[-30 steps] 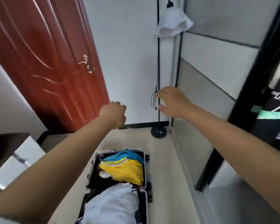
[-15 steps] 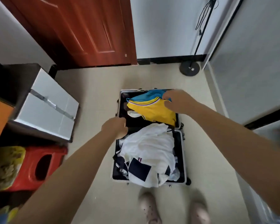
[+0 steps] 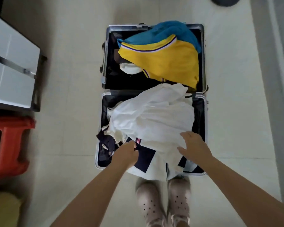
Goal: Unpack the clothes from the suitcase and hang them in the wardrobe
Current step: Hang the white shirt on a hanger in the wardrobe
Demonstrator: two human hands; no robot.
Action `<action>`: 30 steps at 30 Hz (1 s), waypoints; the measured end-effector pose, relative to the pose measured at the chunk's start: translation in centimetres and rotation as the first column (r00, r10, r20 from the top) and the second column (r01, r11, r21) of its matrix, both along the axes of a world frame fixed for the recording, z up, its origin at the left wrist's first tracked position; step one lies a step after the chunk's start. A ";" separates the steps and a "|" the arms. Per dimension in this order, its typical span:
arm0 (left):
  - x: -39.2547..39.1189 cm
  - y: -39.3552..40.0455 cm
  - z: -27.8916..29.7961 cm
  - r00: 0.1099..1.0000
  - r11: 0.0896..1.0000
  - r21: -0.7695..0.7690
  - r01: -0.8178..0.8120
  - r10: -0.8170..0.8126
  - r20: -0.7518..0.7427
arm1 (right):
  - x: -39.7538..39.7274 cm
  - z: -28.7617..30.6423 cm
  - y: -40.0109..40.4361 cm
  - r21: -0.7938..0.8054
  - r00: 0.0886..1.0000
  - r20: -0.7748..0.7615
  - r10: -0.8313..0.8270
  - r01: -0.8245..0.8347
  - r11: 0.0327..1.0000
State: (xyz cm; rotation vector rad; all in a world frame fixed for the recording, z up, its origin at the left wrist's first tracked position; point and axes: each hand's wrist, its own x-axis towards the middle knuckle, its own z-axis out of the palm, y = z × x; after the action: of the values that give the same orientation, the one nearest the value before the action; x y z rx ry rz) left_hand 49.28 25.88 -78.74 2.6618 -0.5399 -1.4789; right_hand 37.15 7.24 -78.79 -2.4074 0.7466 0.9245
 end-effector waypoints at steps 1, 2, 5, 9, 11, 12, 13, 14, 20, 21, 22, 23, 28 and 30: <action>-0.5 -0.7 -2.4 0.998 0.998 -0.016 -0.057 0.056 -0.025 | -0.1 -2.4 0.3 -0.024 0.999 -0.008 0.036 -0.036 0.999; -0.9 -1.3 -4.2 0.990 0.991 -0.030 -0.129 0.127 -0.054 | 0.1 -4.0 0.6 -0.038 0.997 -0.020 0.071 -0.072 0.997; -1.5 -3.2 -8.7 0.912 0.914 -0.058 -0.402 0.394 -0.116 | 1.1 -8.4 1.2 -0.081 0.996 -0.017 0.088 -0.090 0.993; -1.3 -4.5 -12.5 0.645 0.675 -0.020 -0.737 0.694 -0.320 | 2.8 -12.3 1.0 -0.212 0.993 0.114 0.033 -0.008 0.977; -1.0 -4.8 -13.1 0.575 0.621 0.015 -0.783 0.734 -0.362 | 3.3 -13.3 0.5 -0.253 0.956 0.284 0.077 -0.003 0.968; -0.8 -5.0 -13.1 0.546 0.594 0.013 -0.804 0.748 -0.378 | 3.4 -13.2 0.0 -0.268 0.928 0.365 0.076 0.027 0.963; -0.7 -5.0 -13.0 0.509 0.556 0.011 -0.831 0.768 -0.388 | 3.6 -12.8 -0.1 -0.192 0.904 0.427 0.005 0.085 0.978; -0.5 -5.0 -12.7 0.459 0.507 0.017 -0.862 0.794 -0.399 | 3.8 -12.4 -0.3 -0.090 0.882 0.458 -0.111 0.170 0.981; 0.9 -6.6 -6.0 0.140 0.196 0.066 -0.978 0.863 -0.486 | 2.5 -2.8 -3.5 0.592 0.574 0.184 -0.798 0.584 0.556; 1.3 -7.0 -4.5 0.090 0.148 0.070 -0.987 0.847 -0.523 | 2.3 -0.6 -4.2 0.674 0.504 0.097 -0.858 0.601 0.430; 1.8 -7.6 -3.0 0.038 0.102 0.082 -0.991 0.822 -0.568 | 1.9 1.3 -4.8 0.721 0.475 0.032 -0.880 0.599 0.349; 2.3 -8.1 -1.5 0.008 0.079 0.092 -0.993 0.796 -0.605 | 1.6 3.1 -5.1 0.749 0.456 -0.013 -0.890 0.595 0.293; 4.2 -11.4 5.9 0.064 -0.006 -0.103 -0.995 0.742 -0.667 | 2.1 11.6 -5.2 0.787 0.447 -0.041 -0.894 0.566 0.247; 4.3 -12.2 8.7 0.133 0.037 -0.154 -0.987 0.722 -0.679 | 2.5 14.0 -5.2 0.787 0.398 -0.022 -0.917 0.572 0.229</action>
State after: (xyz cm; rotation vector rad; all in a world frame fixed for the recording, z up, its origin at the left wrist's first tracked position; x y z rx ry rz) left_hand 53.62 13.65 -70.02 1.3568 0.6303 -1.0246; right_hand 39.62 2.07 -64.78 -1.1326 1.0152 0.0806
